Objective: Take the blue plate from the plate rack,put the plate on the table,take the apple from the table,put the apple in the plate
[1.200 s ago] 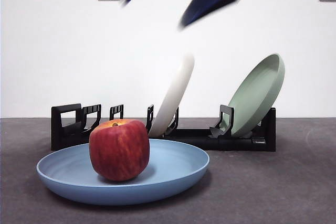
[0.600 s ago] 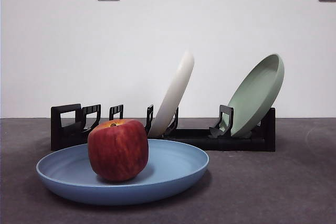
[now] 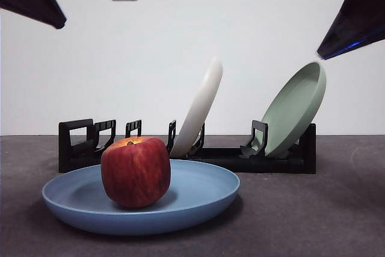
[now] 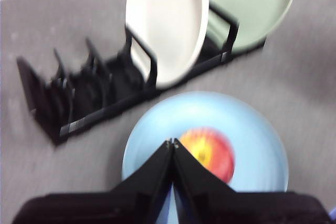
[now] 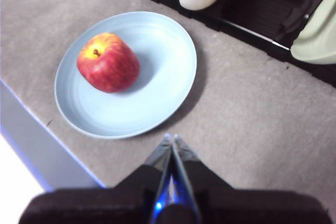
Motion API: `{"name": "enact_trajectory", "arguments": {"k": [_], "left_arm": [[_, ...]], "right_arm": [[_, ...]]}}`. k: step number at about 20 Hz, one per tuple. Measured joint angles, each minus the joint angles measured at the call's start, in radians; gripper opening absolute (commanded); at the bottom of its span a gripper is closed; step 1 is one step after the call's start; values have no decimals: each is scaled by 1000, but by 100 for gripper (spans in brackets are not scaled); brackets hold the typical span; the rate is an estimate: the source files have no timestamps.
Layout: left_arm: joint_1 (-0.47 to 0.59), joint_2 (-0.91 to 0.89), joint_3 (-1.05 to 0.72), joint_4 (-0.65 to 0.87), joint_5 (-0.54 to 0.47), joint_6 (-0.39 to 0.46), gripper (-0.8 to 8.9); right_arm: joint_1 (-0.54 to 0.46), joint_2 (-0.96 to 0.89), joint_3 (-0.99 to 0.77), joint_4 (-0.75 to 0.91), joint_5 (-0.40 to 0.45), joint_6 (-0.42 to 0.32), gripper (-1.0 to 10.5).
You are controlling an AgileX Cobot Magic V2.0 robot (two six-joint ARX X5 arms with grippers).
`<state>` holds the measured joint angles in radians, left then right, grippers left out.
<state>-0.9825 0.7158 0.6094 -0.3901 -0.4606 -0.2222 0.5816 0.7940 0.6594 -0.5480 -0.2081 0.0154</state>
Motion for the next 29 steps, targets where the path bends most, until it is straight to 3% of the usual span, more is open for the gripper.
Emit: {"name": "enact_trajectory", "arguments": {"k": [16, 18, 21, 25, 29], "left_arm": [[27, -45, 5, 0, 2, 13, -2], [129, -113, 5, 37, 50, 39, -2], [397, -245, -42, 93, 248, 50, -2], [682, -458, -224, 137, 254, 55, -2], [835, -616, -393, 150, 258, 56, -2]], "right_arm": [[0, -3, 0, 3, 0, 12, 1], [0, -3, 0, 3, 0, 14, 1], [1, -3, 0, 3, 0, 14, 1], [1, -3, 0, 3, 0, 14, 1], [1, -3, 0, 3, 0, 14, 1]]}}
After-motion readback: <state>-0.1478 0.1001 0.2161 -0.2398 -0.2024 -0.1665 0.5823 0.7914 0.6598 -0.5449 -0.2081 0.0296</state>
